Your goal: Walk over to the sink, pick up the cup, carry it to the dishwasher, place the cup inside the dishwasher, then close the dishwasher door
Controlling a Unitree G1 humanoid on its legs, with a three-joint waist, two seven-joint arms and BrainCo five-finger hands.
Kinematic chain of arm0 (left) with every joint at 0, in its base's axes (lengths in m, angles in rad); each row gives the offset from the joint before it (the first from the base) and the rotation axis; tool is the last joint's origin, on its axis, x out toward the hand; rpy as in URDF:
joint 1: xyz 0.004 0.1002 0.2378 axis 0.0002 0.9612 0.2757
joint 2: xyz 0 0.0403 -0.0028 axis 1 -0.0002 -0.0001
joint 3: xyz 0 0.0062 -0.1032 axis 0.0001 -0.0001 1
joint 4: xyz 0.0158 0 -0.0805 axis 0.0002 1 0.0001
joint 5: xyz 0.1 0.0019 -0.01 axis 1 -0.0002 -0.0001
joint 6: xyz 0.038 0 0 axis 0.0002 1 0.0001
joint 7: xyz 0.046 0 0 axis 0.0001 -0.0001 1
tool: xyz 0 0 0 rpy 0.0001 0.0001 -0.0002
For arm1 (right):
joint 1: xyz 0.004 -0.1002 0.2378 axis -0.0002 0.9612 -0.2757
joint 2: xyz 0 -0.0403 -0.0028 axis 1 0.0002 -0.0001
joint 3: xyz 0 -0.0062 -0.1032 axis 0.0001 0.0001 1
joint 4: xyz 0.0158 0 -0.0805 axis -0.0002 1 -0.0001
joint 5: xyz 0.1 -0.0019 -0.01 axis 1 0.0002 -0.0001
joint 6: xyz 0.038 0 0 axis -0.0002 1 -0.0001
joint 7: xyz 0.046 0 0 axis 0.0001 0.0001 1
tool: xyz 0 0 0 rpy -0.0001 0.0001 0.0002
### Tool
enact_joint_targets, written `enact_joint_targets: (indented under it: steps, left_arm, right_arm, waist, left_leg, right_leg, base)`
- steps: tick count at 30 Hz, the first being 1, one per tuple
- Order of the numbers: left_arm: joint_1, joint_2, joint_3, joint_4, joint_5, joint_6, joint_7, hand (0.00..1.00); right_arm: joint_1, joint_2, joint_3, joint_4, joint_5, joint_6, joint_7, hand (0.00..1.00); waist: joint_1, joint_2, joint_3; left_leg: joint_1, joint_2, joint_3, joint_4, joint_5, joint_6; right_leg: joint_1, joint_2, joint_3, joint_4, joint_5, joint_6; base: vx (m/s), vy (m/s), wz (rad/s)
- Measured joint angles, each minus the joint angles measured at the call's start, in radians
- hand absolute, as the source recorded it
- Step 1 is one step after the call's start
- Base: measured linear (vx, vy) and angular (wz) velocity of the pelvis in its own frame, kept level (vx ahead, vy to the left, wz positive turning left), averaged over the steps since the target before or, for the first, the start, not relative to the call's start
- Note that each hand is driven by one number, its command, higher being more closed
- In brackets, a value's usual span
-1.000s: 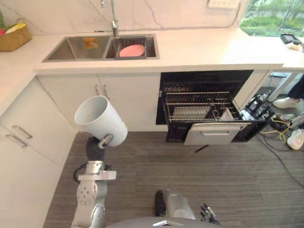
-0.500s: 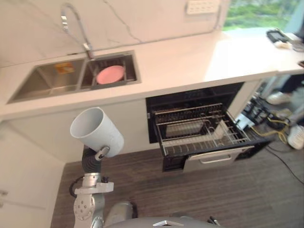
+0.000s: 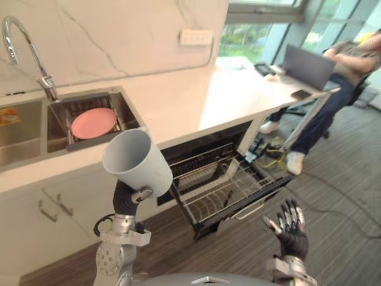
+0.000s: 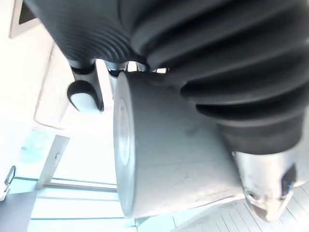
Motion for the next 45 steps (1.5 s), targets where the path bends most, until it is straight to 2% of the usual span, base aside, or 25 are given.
enact_joint_targets:
  steps: [2,4,6,9,12,16,17,19,21,22,23,24,25,26,27,28,29,31,34,39,45]
  left_arm:
    - [-0.004,0.003,0.024,0.0,0.017,0.001,0.037,1.0]
    - [-0.027,0.002,0.051,0.004,0.03,0.012,0.095,1.0]
    - [-0.064,0.002,0.06,0.021,0.035,0.02,0.111,1.0]
    - [-0.1,-0.011,0.059,0.041,0.039,0.034,0.132,1.0]
    - [-0.11,-0.012,0.061,0.041,0.072,0.034,0.171,1.0]
    - [-0.114,-0.016,0.058,0.041,0.106,0.043,0.223,1.0]
    - [-0.114,-0.017,0.058,0.041,0.121,0.045,0.231,1.0]
    - [-0.107,-0.017,0.057,0.041,0.148,0.045,0.24,1.0]
    - [-0.104,-0.015,0.057,0.055,0.192,0.045,0.255,1.0]
    - [-0.107,-0.016,0.056,0.066,0.203,0.045,0.257,1.0]
    - [-0.107,-0.016,0.056,0.083,0.225,0.046,0.272,1.0]
    - [-0.108,-0.018,0.046,0.098,0.249,0.046,0.284,1.0]
    - [-0.11,-0.018,0.033,0.105,0.261,0.046,0.293,1.0]
    - [-0.11,-0.02,0.018,0.114,0.288,0.046,0.305,1.0]
    - [-0.122,-0.02,0.0,0.134,0.321,0.047,0.329,1.0]
    - [-0.152,-0.02,-0.006,0.162,0.35,0.052,0.365,1.0]
    - [-0.159,-0.02,-0.007,0.168,0.353,0.052,0.374,1.0]
    - [-0.215,-0.016,-0.023,0.209,0.412,0.07,0.453,1.0]
    - [-0.243,-0.017,-0.05,0.219,0.48,0.095,0.536,1.0]
    - [-0.267,-0.018,-0.094,0.219,0.578,0.129,0.577,1.0]
    - [-0.28,-0.017,-0.128,0.219,0.627,0.152,0.587,1.0]
  right_arm:
    - [-0.045,-0.002,0.004,0.034,0.001,0.003,0.014,0.0]
    - [-0.106,-0.003,0.041,0.048,0.001,0.01,0.024,0.0]
    - [-0.146,-0.013,0.056,0.042,0.001,0.01,0.029,0.0]
    - [-0.194,-0.055,0.057,0.037,0.027,0.02,0.061,0.0]
    - [-0.216,-0.072,0.08,0.031,0.062,0.032,0.09,0.0]
    - [-0.245,-0.071,0.132,0.016,0.078,0.047,0.11,0.0]
    - [-0.25,-0.07,0.152,0.016,0.078,0.054,0.123,0.0]
    - [-0.261,-0.071,0.177,-0.002,0.081,0.061,0.149,0.0]
    - [-0.282,-0.072,0.195,-0.038,0.102,0.068,0.169,0.0]
    - [-0.288,-0.076,0.195,-0.042,0.107,0.068,0.175,0.0]
    - [-0.299,-0.088,0.196,-0.055,0.111,0.068,0.176,0.0]
    - [-0.309,-0.095,0.198,-0.069,0.116,0.065,0.184,0.0]
    - [-0.312,-0.103,0.196,-0.077,0.118,0.064,0.186,0.0]
    - [-0.314,-0.12,0.195,-0.096,0.118,0.064,0.188,0.0]
    - [-0.324,-0.135,0.2,-0.104,0.118,0.062,0.193,0.0]
    - [-0.336,-0.136,0.216,-0.107,0.118,0.063,0.195,0.0]
    - [-0.338,-0.135,0.219,-0.107,0.118,0.063,0.195,0.0]
    - [-0.357,-0.115,0.256,-0.111,0.118,0.063,0.189,0.0]
    - [-0.359,-0.098,0.296,-0.183,0.122,0.065,0.173,0.0]
    - [-0.374,-0.085,0.369,-0.216,0.151,0.074,0.173,0.0]
    - [-0.399,-0.068,0.432,-0.215,0.156,0.099,0.171,0.0]
  waist:
    - [-0.005,0.014,0.0]
    - [-0.004,0.032,0.004]
    - [-0.007,0.033,0.01]
    - [-0.009,0.084,0.04]
    - [-0.005,0.089,0.042]
    - [0.008,0.081,0.046]
    - [0.016,0.082,0.046]
    - [0.027,0.098,0.056]
    - [0.028,0.114,0.073]
    - [0.027,0.115,0.074]
    - [0.025,0.111,0.077]
    - [0.029,0.092,0.09]
    - [0.028,0.096,0.088]
    - [0.023,0.11,0.082]
    - [0.015,0.123,0.077]
    - [0.004,0.118,0.075]
    - [0.002,0.114,0.076]
    - [0.0,0.087,0.085]
    - [0.0,0.082,0.083]
    - [-0.003,0.08,0.078]
    - [0.0,0.069,0.071]
  left_leg:
    - [0.01,0.014,0.045,-0.007,-0.001,-0.002]
    - [0.004,0.037,0.105,0.0,-0.003,-0.011]
    - [-0.017,0.039,0.099,0.006,-0.001,-0.013]
    - [-0.023,0.049,0.074,-0.003,0.005,-0.01]
    - [-0.025,0.041,0.067,-0.034,0.019,-0.002]
    - [-0.038,0.034,0.068,-0.04,0.022,0.001]
    - [-0.044,0.037,0.07,-0.029,0.008,-0.009]
    - [-0.06,0.056,0.08,0.023,-0.021,-0.018]
    - [-0.104,0.084,0.085,0.147,-0.032,-0.035]
    - [-0.122,0.088,0.08,0.181,-0.029,-0.04]
    - [-0.14,0.083,0.062,0.219,-0.014,-0.068]
    - [-0.138,0.071,0.043,0.201,-0.014,-0.071]
    - [-0.124,0.075,0.031,0.161,-0.011,-0.069]
    - [-0.105,0.095,0.014,0.081,0.026,-0.073]
    - [-0.081,0.089,-0.01,0.006,0.043,-0.061]
    - [-0.055,0.056,-0.011,-0.065,0.078,-0.052]
    - [-0.05,0.049,-0.011,-0.08,0.087,-0.05]
    - [-0.002,0.016,-0.011,-0.178,0.143,-0.038]
    - [0.027,-0.004,-0.013,-0.221,0.161,-0.03]
    - [0.047,-0.023,-0.016,-0.261,0.181,-0.018]
    - [0.059,-0.031,-0.013,-0.286,0.196,-0.01]
  right_leg:
    - [0.002,-0.022,-0.1,-0.048,0.009,-0.019]
    - [0.044,0.006,-0.189,-0.232,0.008,-0.047]
    - [0.091,0.045,-0.18,-0.396,0.027,-0.07]
    - [0.138,0.093,-0.155,-0.553,0.122,-0.067]
    - [0.16,0.102,-0.149,-0.639,0.165,-0.066]
    - [0.16,0.102,-0.148,-0.671,0.181,-0.07]
    - [0.156,0.102,-0.145,-0.667,0.18,-0.068]
    - [0.156,0.111,-0.133,-0.648,0.172,-0.064]
    - [0.156,0.11,-0.131,-0.634,0.162,-0.064]
    - [0.157,0.106,-0.132,-0.633,0.166,-0.061]
    - [0.164,0.091,-0.132,-0.637,0.173,-0.059]
    - [0.175,0.066,-0.135,-0.641,0.175,-0.056]
    - [0.178,0.063,-0.134,-0.642,0.174,-0.054]
    - [0.178,0.067,-0.133,-0.643,0.173,-0.049]
    - [0.181,0.062,-0.13,-0.65,0.178,-0.034]
    - [0.186,0.041,-0.131,-0.671,0.192,-0.023]
    - [0.186,0.037,-0.131,-0.674,0.195,-0.02]
    - [0.186,0.02,-0.133,-0.683,0.204,-0.013]
    - [0.203,0.009,-0.135,-0.697,0.212,-0.002]
    - [0.209,-0.003,-0.138,-0.704,0.22,0.007]
    - [0.21,-0.005,-0.133,-0.713,0.23,0.011]
  base:
    - [0.0,0.076,-0.88]
    - [0.02,0.039,-0.98]
    - [0.0,-0.029,-0.58]
    - [-0.05,0.02,-0.32]
    - [-0.07,0.042,-0.08]
    - [-0.03,0.039,0.01]
    - [0.02,0.033,-0.04]
    - [0.05,0.024,-0.15]
    - [0.06,0.037,-0.08]
    - [0.03,0.057,0.08]
    - [0.03,0.069,0.01]
    - [0.03,0.075,-0.01]
    - [0.02,0.084,-0.04]
    - [0.01,0.097,-0.01]
    - [0.03,0.156,0.03]
    - [0.03,0.127,0.05]
    - [0.02,0.101,0.1]
    - [0.0,0.061,0.08]
    - [0.0,0.067,0.03]
    - [-0.01,0.052,0.02]
    - [-0.02,0.032,-0.02]
